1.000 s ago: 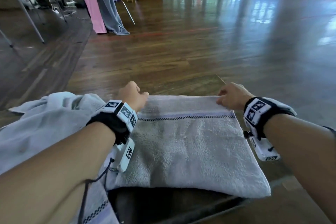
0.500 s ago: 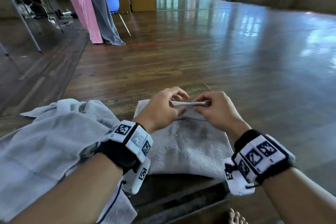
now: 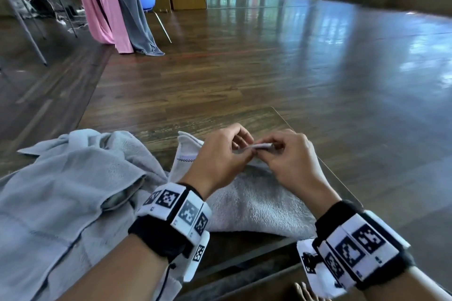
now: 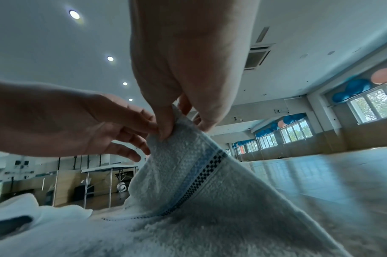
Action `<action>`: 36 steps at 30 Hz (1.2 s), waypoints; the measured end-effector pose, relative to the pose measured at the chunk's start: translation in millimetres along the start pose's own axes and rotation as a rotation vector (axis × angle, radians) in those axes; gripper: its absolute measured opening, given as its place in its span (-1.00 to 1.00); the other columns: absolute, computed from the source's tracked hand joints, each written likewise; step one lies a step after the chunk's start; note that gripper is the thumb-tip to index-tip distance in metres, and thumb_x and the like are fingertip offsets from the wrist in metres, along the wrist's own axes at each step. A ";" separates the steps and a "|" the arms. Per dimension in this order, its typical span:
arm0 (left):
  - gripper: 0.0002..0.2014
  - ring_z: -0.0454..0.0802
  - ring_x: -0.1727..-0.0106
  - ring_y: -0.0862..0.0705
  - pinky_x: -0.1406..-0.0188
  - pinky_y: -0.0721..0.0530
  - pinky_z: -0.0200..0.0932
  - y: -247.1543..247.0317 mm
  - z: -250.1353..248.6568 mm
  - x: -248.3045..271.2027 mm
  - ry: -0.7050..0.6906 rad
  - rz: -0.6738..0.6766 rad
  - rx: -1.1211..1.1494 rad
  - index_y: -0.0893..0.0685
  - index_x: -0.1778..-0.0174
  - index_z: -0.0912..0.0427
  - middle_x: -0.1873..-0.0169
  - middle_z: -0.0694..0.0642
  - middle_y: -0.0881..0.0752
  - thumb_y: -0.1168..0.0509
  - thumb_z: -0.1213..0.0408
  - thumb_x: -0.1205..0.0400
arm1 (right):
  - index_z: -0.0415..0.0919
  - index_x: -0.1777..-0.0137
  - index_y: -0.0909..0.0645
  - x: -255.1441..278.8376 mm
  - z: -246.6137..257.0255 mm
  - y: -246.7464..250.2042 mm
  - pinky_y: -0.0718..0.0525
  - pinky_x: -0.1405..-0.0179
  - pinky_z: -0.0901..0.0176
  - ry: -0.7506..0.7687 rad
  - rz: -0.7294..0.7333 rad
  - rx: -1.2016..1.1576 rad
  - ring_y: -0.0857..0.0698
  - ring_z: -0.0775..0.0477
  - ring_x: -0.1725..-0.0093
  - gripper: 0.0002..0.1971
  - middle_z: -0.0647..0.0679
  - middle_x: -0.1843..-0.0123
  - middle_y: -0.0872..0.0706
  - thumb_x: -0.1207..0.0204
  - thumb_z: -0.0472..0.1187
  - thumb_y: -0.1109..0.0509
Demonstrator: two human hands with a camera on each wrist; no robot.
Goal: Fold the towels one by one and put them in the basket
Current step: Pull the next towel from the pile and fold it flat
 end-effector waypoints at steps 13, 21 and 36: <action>-0.72 -0.13 0.40 -0.53 0.35 -0.51 -0.11 0.7 23.8 -16.2 0.128 0.093 -0.162 -0.66 0.30 0.17 0.42 0.02 -0.68 -0.34 0.09 -0.66 | 0.02 0.09 -0.86 -26.1 -18.7 -10.6 -0.79 -0.05 0.12 -0.094 0.065 -0.241 -0.83 0.08 0.04 -0.81 0.05 0.02 -0.85 -0.48 -0.33 -0.56; -0.93 -0.30 0.49 -0.53 0.50 -0.43 -0.46 3.9 18.7 -19.1 0.060 0.119 -0.123 -0.68 0.04 0.05 0.49 -0.12 -0.62 -0.37 0.16 -0.67 | 0.08 0.00 -0.82 -33.2 -19.7 -9.7 -0.74 -0.05 0.37 -0.068 0.025 -0.249 -0.80 0.24 -0.03 -0.68 0.11 -0.08 -0.83 -0.52 -0.43 -0.52; -0.89 -0.27 0.38 -0.64 0.41 -0.56 -0.41 8.9 9.9 -20.2 0.036 0.031 -0.012 -0.74 0.16 -0.02 0.36 -0.11 -0.72 -0.47 0.06 -0.60 | 0.05 0.19 -0.85 -29.6 -28.1 -4.8 -0.72 0.20 0.36 -0.130 -0.009 -0.305 -0.82 0.20 0.20 -0.84 0.20 0.23 -0.86 -0.48 -0.28 -0.63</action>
Point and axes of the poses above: each hand's wrist, its own x-axis away from the middle knuckle, its own y-axis out of the back of the hand, z = x × y, the point moved 9 cm from there along -x, towards the middle knuckle
